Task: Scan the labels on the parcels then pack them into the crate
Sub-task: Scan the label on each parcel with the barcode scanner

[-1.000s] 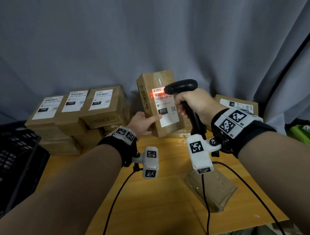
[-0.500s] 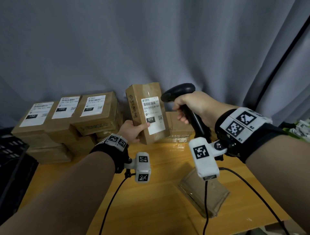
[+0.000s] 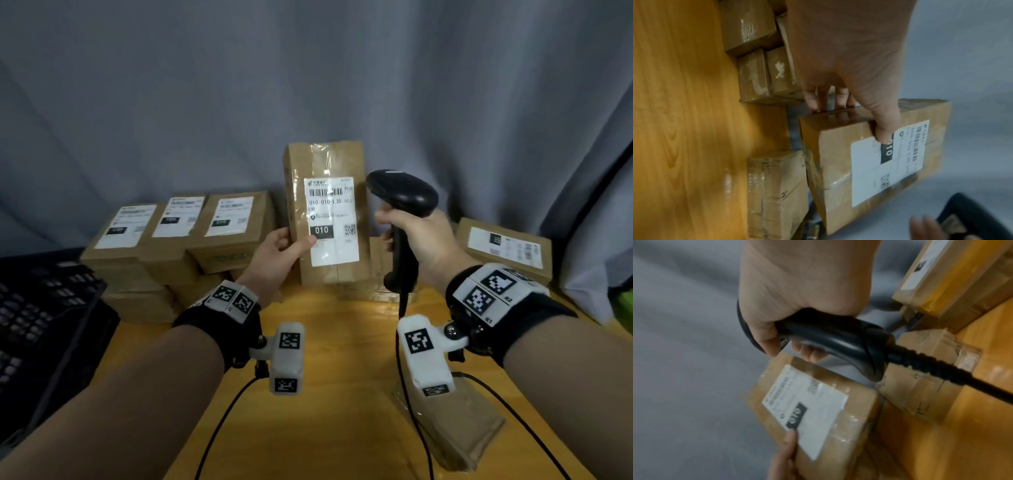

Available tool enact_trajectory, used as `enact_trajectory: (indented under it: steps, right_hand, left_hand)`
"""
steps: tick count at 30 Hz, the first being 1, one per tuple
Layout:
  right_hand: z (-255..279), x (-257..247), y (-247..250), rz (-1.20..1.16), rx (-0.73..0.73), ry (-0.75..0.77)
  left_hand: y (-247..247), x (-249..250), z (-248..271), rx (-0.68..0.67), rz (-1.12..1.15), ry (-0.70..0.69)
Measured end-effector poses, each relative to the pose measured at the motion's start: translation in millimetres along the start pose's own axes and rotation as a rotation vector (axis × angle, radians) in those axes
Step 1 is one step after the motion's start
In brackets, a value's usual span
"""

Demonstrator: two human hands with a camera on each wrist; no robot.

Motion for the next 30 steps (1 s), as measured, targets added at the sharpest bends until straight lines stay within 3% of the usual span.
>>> enact_trajectory:
  steps: [5, 11, 15, 23, 27, 30]
  right_hand:
    - [-4.2, 11.3, -59.4, -0.089, -0.196, -0.013]
    - [4.1, 42.8, -147.0, 0.021, -0.328, 0.061]
    - [13.1, 101.5, -188.0, 0.075, -0.404, -0.073]
    - [32.6, 205.6, -252.6, 0.292, -0.464, -0.337]
    - [37.2, 219.3, -280.9, 0.383, -0.510, -0.342]
    - [35.4, 226.7, -293.0, 0.444, -0.525, -0.344]
  left_hand:
    - [72.0, 14.0, 35.2, 0.082, 0.190, 0.052]
    - [169.4, -38.3, 94.8, 0.084, -0.088, 0.237]
    - [210.7, -91.4, 136.2, 0.084, -0.094, 0.403]
    - [282.5, -208.9, 189.4, 0.347, -0.151, 0.716]
    - [305.9, -229.2, 182.9, 0.515, -0.113, 0.748]
    - [315.4, -231.3, 166.7, 0.528, -0.196, 0.730]
Point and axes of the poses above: each hand's wrist, its own z-axis away from the middle knuckle, its own y-axis out of the back of the hand, x = y × z, the point moved 8 cm from there along -z, towards the middle knuckle, and after that the axes turned 4 degrees about -x, right-handed, at the moved point
